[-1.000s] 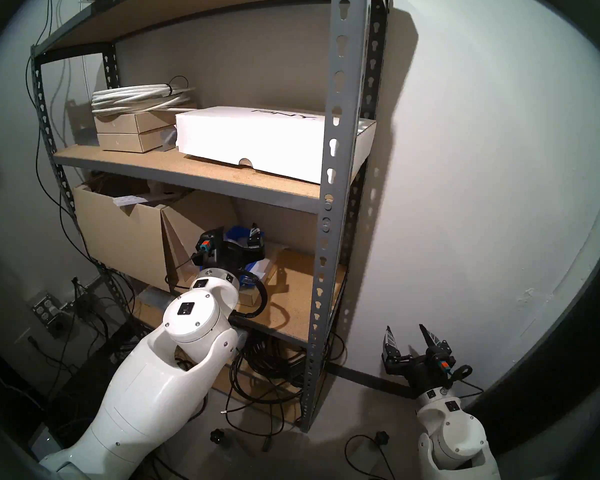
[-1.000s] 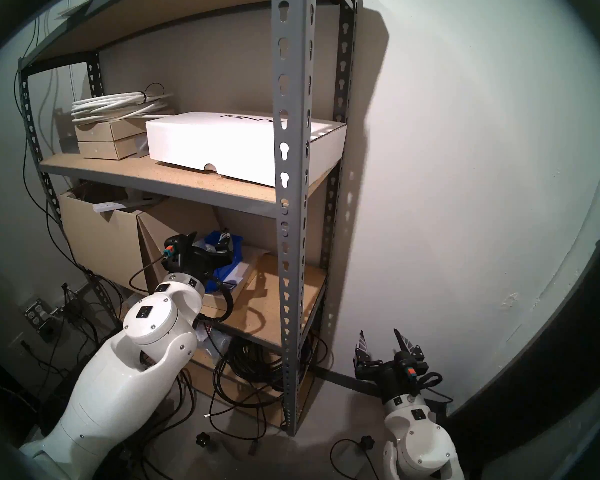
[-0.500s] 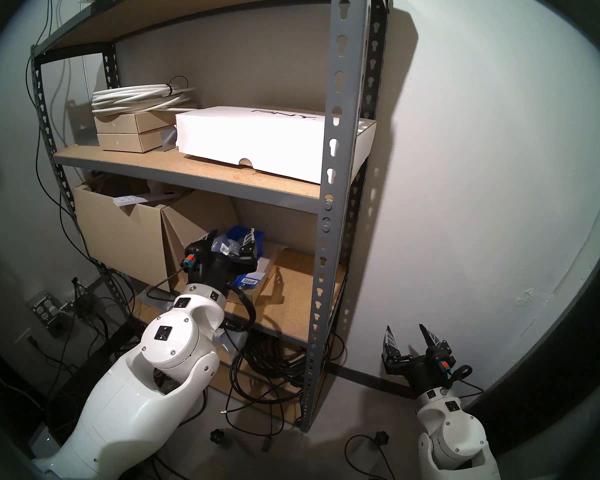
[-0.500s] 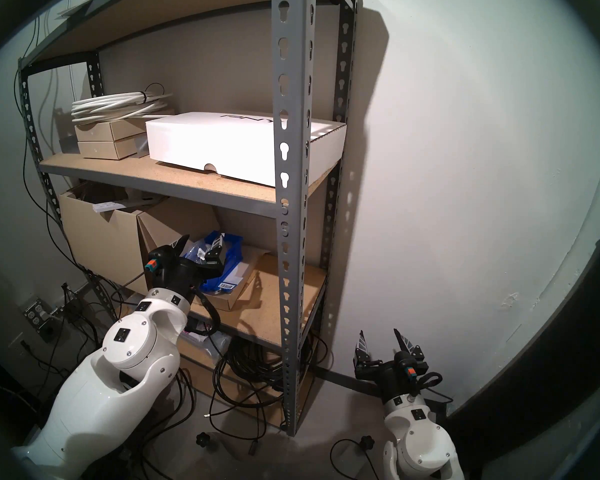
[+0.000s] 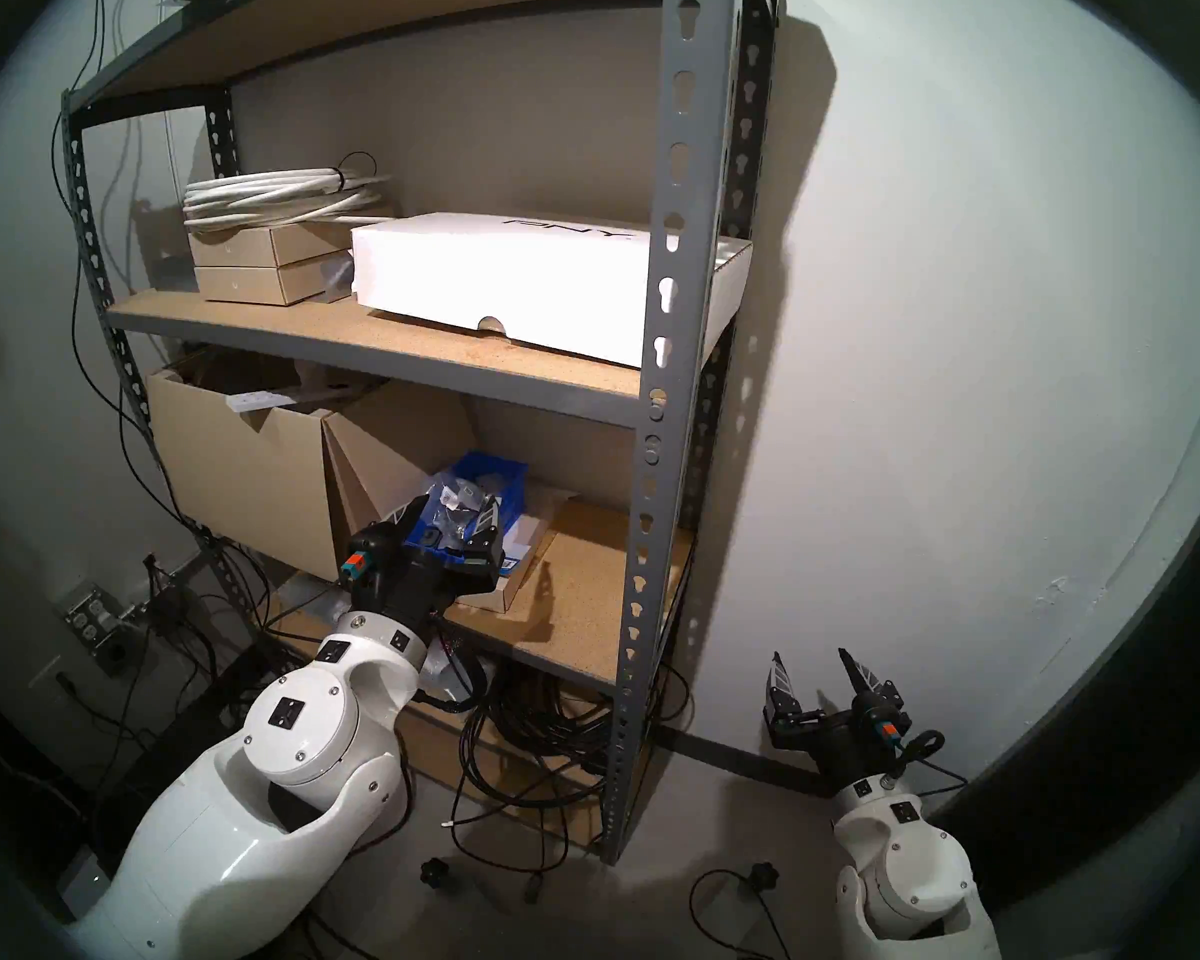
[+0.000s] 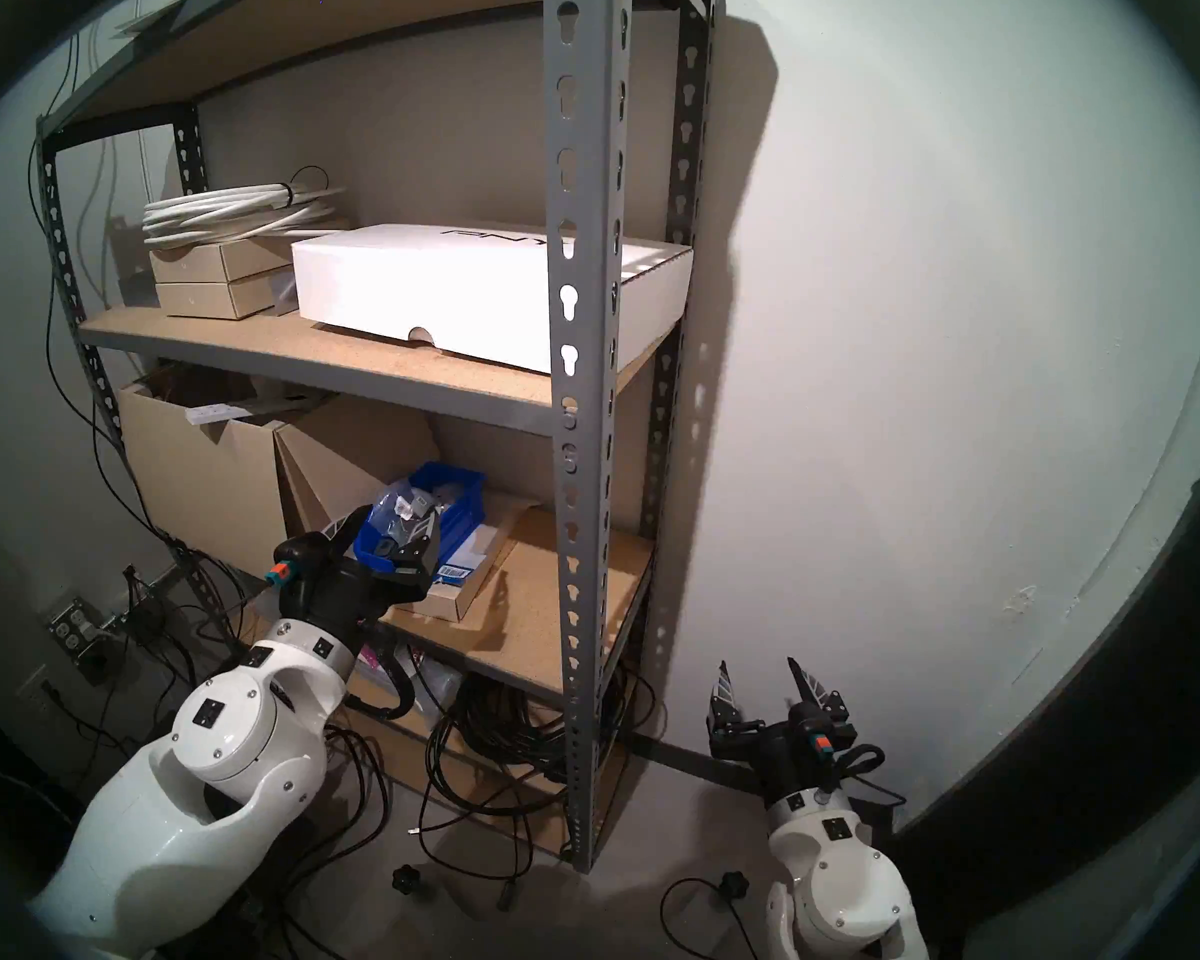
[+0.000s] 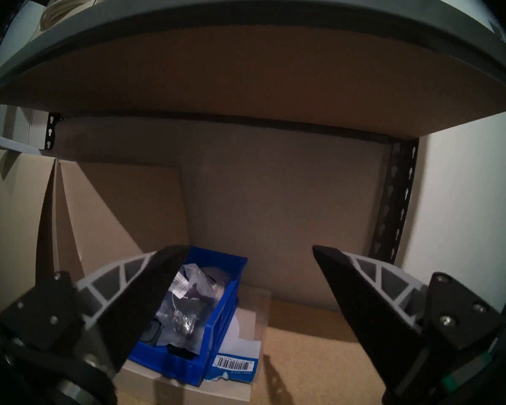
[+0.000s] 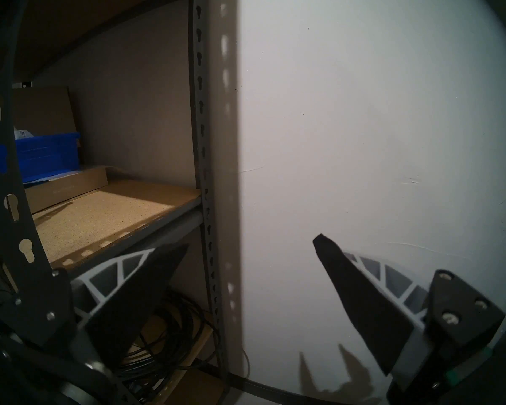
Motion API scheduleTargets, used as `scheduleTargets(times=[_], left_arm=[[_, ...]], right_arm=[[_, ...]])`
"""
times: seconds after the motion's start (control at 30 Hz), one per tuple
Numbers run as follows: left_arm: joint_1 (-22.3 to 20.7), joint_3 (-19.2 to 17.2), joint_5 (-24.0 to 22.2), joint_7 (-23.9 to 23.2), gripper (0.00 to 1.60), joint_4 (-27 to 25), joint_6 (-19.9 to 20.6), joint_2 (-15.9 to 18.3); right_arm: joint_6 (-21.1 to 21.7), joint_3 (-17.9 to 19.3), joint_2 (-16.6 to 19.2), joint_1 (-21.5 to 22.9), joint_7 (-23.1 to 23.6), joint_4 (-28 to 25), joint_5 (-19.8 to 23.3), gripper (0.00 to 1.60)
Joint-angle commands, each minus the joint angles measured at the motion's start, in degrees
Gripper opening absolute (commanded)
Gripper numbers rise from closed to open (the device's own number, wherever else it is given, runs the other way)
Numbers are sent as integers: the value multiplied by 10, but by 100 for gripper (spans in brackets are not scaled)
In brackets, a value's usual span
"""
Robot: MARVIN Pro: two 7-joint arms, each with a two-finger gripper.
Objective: Organize the rack shelf by putting things into a case
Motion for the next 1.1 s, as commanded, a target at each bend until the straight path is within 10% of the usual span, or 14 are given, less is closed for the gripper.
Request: scheduleTargets(times=[0.0,1.07], left_arm=[[29,-13,2,-6,160,-23,-12,18],[34,-17,-3,-9,160,-15,-17,12]], right_arm=[[-1,0,0,1,0,-12,0,160],[-1,0,0,1,0,-12,0,160]])
